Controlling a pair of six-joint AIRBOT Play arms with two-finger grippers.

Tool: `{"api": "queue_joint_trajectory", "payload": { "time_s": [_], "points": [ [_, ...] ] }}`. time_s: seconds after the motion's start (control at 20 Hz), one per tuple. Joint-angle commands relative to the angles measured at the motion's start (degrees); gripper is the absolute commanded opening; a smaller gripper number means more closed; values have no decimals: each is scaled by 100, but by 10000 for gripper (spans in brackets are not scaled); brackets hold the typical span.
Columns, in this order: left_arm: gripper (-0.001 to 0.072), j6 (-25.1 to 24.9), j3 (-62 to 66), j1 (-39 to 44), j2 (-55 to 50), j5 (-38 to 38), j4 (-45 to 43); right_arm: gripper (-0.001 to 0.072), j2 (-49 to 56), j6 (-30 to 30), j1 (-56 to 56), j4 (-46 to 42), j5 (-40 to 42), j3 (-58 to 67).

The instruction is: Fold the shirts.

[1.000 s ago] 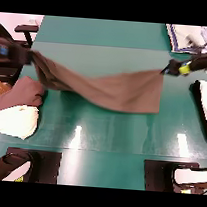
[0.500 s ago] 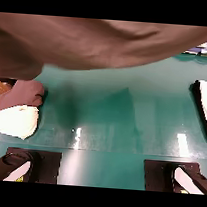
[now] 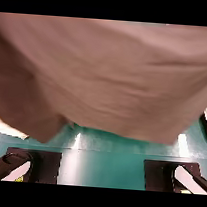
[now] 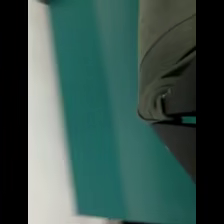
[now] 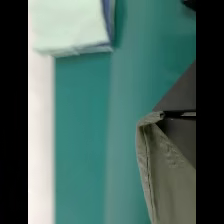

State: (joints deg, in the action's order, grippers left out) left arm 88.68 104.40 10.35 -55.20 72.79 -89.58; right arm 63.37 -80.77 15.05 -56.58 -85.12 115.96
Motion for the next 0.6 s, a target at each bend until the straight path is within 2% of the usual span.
{"api": "queue_joint_trajectory", "payload": {
  "time_s": [0.0,0.1,0.25,0.3,0.4,0.45,0.5,0.55],
  "points": [
    [31,-2,-1840,0,-577,-74,378,15,1357,-87,-791,-479,-688,0],
    [32,-66,-2594,0,-1108,-675,581,15,2234,-133,-1196,-970,-761,0],
    [32,-63,-2732,-122,-2124,-1700,542,16,3314,-133,-1491,-1060,-396,0],
    [32,-55,-2627,-195,-2448,-1912,551,16,3576,-133,-1543,-1054,-179,0],
    [33,-42,-2306,-352,-2957,-1849,608,27,3919,-133,-1602,-1045,326,2],
    [152,-42,-2153,-433,-3119,-1742,621,177,4002,-131,-1602,-1038,501,2],
    [440,-33,-2057,-505,-3171,-1674,629,455,4035,-131,-1596,-1040,601,0],
    [547,-37,-1954,-599,-3163,-1578,629,484,4028,-131,-1552,-1034,612,2]
  ]
}}
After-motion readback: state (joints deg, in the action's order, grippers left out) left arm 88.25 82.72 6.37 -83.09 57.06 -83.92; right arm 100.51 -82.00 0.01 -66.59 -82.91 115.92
